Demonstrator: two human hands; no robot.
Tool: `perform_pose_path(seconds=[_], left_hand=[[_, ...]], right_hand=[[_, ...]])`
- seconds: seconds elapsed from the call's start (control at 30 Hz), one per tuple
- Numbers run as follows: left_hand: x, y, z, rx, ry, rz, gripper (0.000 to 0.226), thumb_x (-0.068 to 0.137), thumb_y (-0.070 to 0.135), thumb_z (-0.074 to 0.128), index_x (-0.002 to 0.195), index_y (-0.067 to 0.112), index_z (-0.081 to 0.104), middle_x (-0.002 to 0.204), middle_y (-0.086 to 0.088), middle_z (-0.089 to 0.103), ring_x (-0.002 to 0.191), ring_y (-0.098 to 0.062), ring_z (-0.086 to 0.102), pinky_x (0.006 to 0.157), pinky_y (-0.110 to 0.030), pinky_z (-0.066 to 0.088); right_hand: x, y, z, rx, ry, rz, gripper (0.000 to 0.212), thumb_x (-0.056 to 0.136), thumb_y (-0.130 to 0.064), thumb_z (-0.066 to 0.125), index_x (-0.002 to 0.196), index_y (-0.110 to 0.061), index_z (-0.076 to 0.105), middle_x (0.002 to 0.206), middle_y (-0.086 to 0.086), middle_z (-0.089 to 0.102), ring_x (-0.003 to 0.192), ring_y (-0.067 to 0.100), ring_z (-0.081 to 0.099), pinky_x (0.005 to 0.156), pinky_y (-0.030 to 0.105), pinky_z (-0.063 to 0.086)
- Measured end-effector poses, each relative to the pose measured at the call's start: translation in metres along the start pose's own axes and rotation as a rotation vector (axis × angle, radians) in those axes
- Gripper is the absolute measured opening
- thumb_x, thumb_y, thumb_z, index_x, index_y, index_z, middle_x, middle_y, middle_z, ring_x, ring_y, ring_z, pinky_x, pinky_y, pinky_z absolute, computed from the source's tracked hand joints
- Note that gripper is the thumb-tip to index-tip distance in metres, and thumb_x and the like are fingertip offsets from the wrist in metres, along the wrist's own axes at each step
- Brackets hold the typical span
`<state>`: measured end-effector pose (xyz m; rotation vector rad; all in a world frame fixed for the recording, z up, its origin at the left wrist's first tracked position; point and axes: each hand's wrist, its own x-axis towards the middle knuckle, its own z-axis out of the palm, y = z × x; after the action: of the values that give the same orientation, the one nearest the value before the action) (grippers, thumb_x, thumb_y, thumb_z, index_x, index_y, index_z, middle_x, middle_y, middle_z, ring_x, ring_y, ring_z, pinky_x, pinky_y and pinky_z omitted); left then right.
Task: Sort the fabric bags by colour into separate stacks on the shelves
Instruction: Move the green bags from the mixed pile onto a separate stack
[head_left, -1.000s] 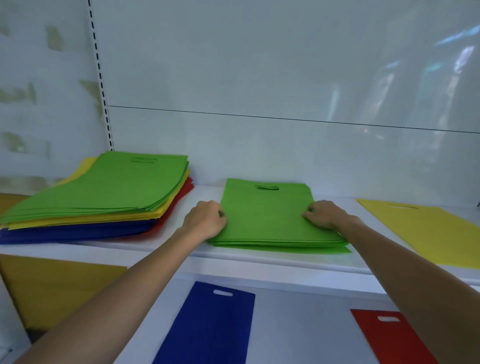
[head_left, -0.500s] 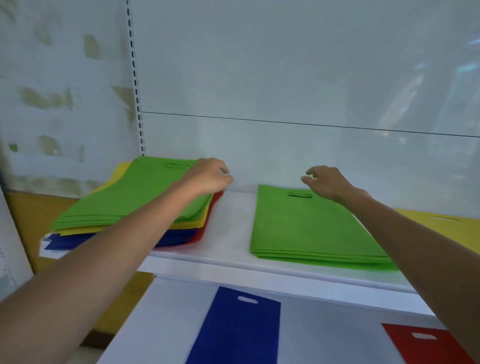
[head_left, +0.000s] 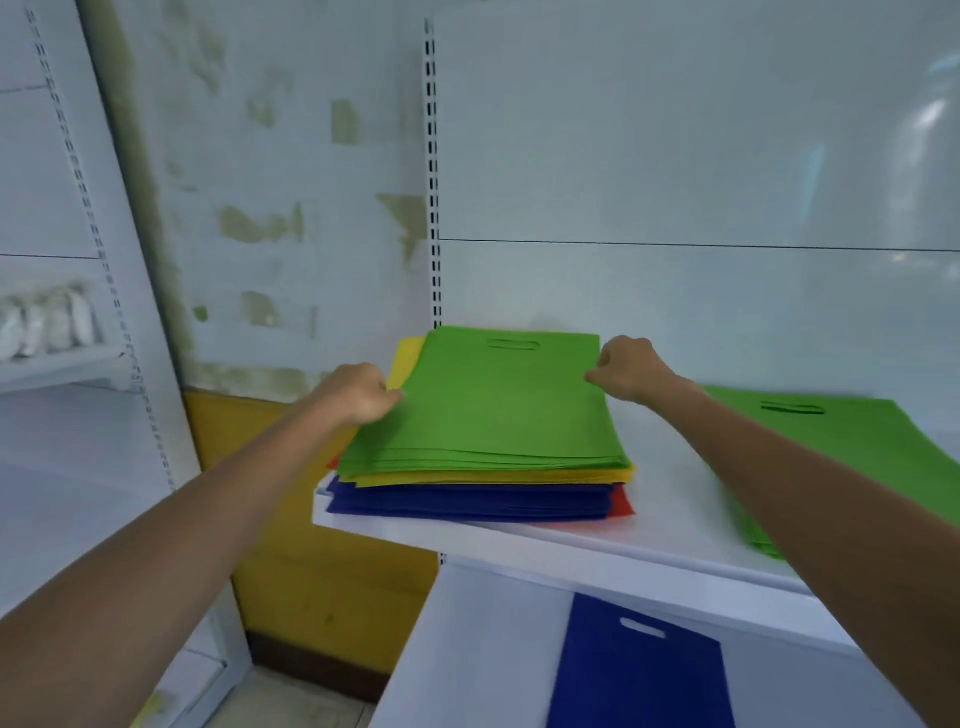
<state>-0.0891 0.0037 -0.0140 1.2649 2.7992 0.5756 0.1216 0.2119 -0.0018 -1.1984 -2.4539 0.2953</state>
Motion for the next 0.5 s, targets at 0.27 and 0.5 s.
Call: perform_pose_path(seconds=[0.27,0.5], left_hand=[[0.013,-0.024,0.010,-0.199,0.033,0.004,0.026,0.082,0.032,0.068,0.086,0.006,0.070,0.088,-0.012,0.067,0.084,-0.022,0.060,0.070,-0.027,0.041],[0.013,-0.020,0.011,-0.218,0.143,-0.005,0.025,0.077,0.024,0.075,0.090,0.004,0.072,0.099,-0.012,0.069,0.096,-0.025,0.063,0.086,-0.029,0.049]], right_hand=[[0.000,-0.010,0.041,0.061,0.071,0.170,0.038,0.089,-0.021,0.056,0.061,-0.011,0.033,0.065,0.004,0.036,0.072,0.024,0.045,0.061,0.028,0.035],[-0.001,-0.002,0.041,0.275,0.120,0.317,0.032,0.078,-0.021,0.075,0.076,0.000,0.051,0.081,0.012,0.056,0.086,0.030,0.056,0.052,0.025,0.037]])
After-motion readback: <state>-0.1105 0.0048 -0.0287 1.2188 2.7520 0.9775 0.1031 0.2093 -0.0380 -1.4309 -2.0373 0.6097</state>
